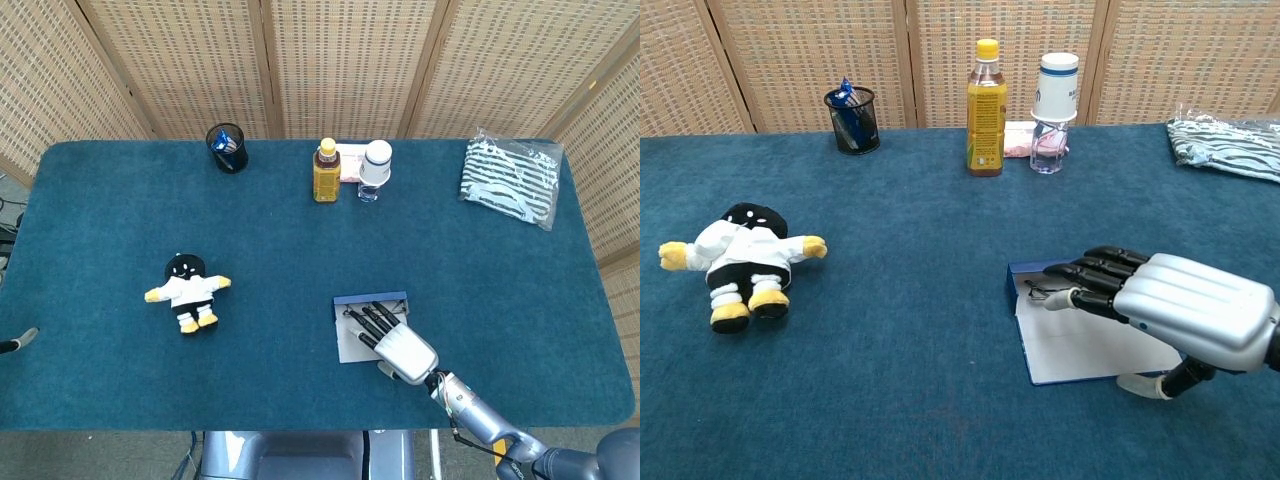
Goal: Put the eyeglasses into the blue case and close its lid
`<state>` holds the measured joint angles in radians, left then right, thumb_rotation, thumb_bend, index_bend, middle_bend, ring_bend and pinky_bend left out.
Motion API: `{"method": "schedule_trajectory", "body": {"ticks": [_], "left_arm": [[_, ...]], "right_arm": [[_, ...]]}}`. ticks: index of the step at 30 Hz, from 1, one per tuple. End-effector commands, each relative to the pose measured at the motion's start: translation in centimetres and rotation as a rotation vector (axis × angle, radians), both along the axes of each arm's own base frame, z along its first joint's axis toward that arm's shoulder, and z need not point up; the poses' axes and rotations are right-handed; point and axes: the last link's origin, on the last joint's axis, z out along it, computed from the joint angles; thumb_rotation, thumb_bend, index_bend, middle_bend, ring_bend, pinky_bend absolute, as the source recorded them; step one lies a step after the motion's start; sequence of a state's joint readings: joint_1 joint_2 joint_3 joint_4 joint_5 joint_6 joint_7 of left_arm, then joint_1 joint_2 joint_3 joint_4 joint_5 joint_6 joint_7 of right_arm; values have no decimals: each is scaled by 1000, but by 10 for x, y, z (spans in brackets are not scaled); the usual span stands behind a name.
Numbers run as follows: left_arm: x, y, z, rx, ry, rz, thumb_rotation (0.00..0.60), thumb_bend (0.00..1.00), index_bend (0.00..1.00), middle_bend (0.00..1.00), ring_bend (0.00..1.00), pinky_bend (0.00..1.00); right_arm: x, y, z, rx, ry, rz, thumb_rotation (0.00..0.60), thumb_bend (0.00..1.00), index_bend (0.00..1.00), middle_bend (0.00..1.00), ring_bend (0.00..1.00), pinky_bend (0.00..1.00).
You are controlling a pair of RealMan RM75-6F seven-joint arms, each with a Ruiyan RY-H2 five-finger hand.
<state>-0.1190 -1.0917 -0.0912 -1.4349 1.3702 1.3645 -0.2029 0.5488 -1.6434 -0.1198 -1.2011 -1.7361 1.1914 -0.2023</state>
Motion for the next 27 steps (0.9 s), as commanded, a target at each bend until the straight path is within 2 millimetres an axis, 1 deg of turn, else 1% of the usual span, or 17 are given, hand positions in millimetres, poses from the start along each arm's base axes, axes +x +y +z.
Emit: {"method": "schedule_trajectory", "body": {"ticks": [1, 8, 21, 24, 26, 27], "left_arm": [[0, 0, 0, 1, 0, 0, 600, 0, 0, 0, 0, 0], [0, 0, 0, 0, 0, 1, 600, 0, 0, 0, 0, 0], [-1, 1, -1, -2, 2, 5, 600, 0, 0, 0, 0, 0], [-1, 1, -1, -2, 2, 6, 600, 0, 0, 0, 0, 0], [-1, 1, -1, -2, 2, 5, 600, 0, 0, 0, 0, 0], [-1, 1, -1, -2, 2, 6, 600, 0, 0, 0, 0, 0]], "right_arm": [[-1, 1, -1, 4, 2, 1, 600, 363, 141, 0, 0, 33], [-4, 1, -5, 2, 7, -8, 600, 363, 142, 0, 0, 33], [-9, -7, -9, -12, 26, -29, 600, 365, 198, 0, 0, 33], [-10, -8, -11, -17, 34, -29, 600, 399, 243, 0, 0, 33], [-10, -9, -12, -20, 33, -29, 600, 455, 294, 0, 0, 33], [-10, -9, -12, -22, 32, -29, 600, 501, 321, 0, 0, 33]]}}
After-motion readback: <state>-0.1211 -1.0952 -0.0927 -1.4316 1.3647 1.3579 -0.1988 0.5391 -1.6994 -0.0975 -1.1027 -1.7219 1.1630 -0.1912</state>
